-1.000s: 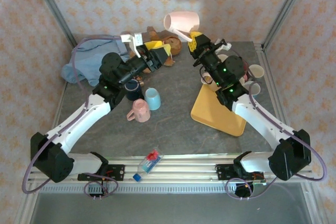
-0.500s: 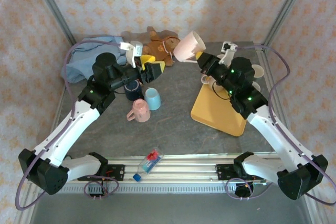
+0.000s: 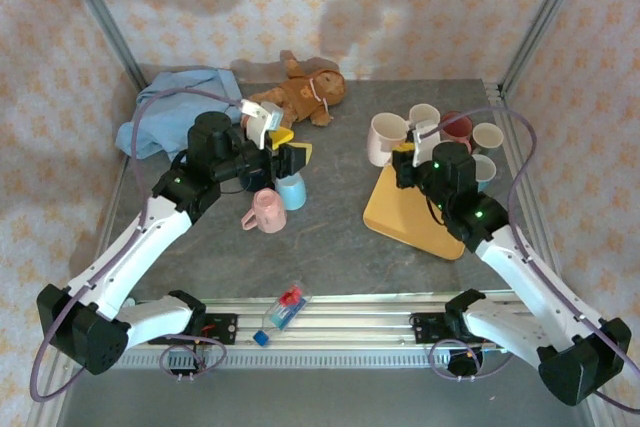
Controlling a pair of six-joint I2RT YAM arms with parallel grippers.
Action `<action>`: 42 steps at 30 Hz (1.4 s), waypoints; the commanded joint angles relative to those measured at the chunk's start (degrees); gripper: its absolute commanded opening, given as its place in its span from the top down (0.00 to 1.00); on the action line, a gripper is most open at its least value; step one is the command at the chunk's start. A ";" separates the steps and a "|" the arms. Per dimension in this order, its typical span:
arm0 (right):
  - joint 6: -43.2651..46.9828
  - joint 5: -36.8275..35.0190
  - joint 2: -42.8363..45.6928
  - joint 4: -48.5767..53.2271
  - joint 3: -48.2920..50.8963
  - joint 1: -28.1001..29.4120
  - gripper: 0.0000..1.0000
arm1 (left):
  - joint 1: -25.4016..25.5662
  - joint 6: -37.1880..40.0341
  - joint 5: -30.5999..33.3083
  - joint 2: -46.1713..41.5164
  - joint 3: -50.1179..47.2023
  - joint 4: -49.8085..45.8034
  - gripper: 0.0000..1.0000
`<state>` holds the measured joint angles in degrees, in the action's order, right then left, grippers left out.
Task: Turn the mug right side up
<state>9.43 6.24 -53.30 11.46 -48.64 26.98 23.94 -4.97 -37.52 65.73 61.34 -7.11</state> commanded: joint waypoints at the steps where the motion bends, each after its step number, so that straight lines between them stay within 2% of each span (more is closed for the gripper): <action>1: 8.48 -4.53 2.65 -7.21 3.13 -1.34 1.00 | -0.34 2.73 -1.32 -0.30 -1.15 0.87 0.32; 14: 11.30 2.58 1.41 -18.13 16.81 -11.24 1.00 | -0.22 6.36 -2.39 3.65 -2.74 -1.94 0.34; 18: 12.05 8.78 -0.33 -21.48 19.05 -14.46 1.00 | -0.28 6.44 -2.54 4.61 -3.04 -1.86 0.34; 27: 15.87 15.66 -7.06 -24.77 19.55 -15.31 1.00 | -0.13 5.64 -2.39 5.44 -4.53 -0.06 0.34; 42: 18.82 15.39 -14.20 -32.96 21.59 -15.62 1.00 | -0.19 6.90 -0.23 4.49 -5.79 -1.10 0.34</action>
<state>27.16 20.88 -67.70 -14.24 -27.05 11.79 23.94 0.19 -38.54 71.16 55.86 -8.38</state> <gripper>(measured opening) 0.120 0.663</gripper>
